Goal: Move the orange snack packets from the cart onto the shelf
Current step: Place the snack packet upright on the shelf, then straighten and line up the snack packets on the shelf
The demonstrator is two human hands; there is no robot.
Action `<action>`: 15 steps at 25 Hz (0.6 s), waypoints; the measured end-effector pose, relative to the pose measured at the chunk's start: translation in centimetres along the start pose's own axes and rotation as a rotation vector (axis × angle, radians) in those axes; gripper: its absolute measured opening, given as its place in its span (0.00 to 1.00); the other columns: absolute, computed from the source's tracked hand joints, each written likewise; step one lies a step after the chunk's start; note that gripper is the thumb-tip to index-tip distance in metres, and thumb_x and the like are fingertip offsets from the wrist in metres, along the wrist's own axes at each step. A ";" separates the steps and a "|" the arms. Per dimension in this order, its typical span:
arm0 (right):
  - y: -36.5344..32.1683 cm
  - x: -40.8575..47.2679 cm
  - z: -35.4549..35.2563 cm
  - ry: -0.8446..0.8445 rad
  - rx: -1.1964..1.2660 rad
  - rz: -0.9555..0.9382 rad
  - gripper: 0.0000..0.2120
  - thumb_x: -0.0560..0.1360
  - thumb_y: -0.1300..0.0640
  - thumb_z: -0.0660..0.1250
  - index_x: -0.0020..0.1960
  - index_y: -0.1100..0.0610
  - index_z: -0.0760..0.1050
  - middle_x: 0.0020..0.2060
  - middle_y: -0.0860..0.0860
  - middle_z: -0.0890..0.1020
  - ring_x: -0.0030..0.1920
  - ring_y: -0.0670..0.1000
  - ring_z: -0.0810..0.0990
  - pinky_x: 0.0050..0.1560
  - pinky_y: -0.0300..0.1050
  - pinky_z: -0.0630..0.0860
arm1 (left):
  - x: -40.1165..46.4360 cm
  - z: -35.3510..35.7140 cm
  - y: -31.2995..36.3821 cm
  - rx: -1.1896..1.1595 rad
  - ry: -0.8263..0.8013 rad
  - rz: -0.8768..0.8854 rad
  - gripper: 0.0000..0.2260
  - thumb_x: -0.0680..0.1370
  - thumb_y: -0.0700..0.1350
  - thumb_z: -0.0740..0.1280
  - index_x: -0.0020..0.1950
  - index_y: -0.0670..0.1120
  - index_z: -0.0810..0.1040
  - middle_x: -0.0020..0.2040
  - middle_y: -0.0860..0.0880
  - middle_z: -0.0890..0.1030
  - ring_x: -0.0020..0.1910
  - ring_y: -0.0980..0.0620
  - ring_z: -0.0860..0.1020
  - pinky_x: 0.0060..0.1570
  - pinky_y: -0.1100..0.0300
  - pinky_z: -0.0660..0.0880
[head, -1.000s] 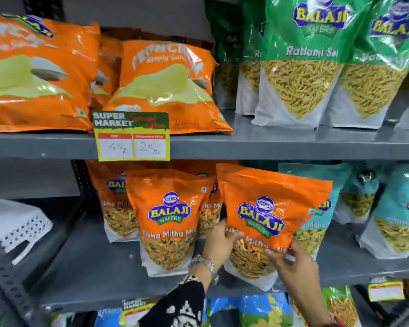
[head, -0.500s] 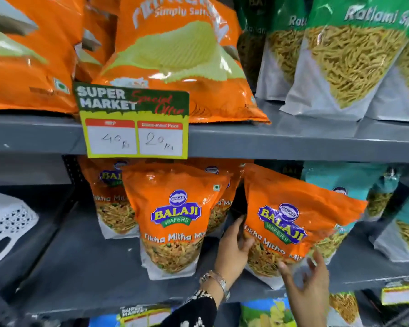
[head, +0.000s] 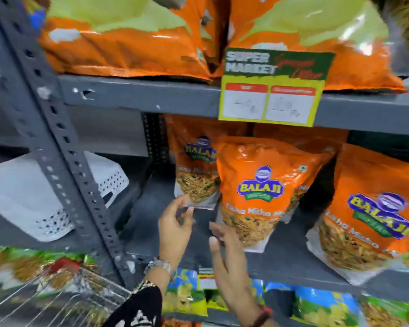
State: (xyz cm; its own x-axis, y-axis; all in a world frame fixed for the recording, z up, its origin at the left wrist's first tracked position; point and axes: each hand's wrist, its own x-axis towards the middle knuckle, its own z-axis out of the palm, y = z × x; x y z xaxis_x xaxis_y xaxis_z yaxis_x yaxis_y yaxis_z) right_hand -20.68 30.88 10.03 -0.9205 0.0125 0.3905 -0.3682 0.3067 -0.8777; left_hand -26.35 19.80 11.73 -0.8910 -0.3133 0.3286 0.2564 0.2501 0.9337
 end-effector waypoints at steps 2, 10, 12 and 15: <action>0.1 2.6 3.3 -0.047 0.090 0.065 0.17 0.73 0.38 0.52 0.59 0.42 0.63 0.62 0.44 0.71 0.62 0.37 0.66 0.63 0.25 0.60 | 2.5 -1.4 -1.4 0.003 0.032 -0.037 0.13 0.73 0.35 0.65 0.57 0.41 0.74 0.51 0.50 0.76 0.50 0.54 0.75 0.40 0.83 0.67; 6.5 13.2 9.4 0.392 0.068 0.288 0.32 0.73 0.35 0.50 0.71 0.49 0.46 0.72 0.47 0.52 0.71 0.45 0.50 0.67 0.25 0.38 | 10.3 -0.4 -5.7 -0.112 -0.206 -0.258 0.31 0.71 0.44 0.68 0.70 0.47 0.55 0.69 0.49 0.66 0.65 0.59 0.65 0.57 0.67 0.63; 8.1 14.2 9.5 0.477 -0.001 0.386 0.36 0.73 0.35 0.50 0.72 0.55 0.47 0.74 0.55 0.52 0.73 0.51 0.51 0.69 0.29 0.37 | 10.7 0.0 -6.4 -0.201 -0.311 -0.185 0.47 0.50 0.65 0.62 0.65 0.47 0.58 0.59 0.58 0.69 0.53 0.76 0.70 0.50 0.80 0.65; 9.9 14.8 10.1 0.412 0.040 0.437 0.44 0.62 0.24 0.45 0.71 0.46 0.47 0.74 0.52 0.55 0.73 0.53 0.54 0.74 0.57 0.51 | 11.4 0.7 -8.5 -0.270 -0.304 -0.149 0.25 0.66 0.38 0.66 0.61 0.48 0.64 0.51 0.61 0.70 0.45 0.81 0.70 0.42 0.83 0.67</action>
State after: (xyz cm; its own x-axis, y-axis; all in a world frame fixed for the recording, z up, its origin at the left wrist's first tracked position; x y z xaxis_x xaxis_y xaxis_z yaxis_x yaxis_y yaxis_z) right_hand -39.27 24.51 4.30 -0.8640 0.4999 0.0597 0.0208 0.1539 -0.9879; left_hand -38.96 14.71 7.43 -0.9853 -0.0337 0.1677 0.1690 -0.0386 0.9849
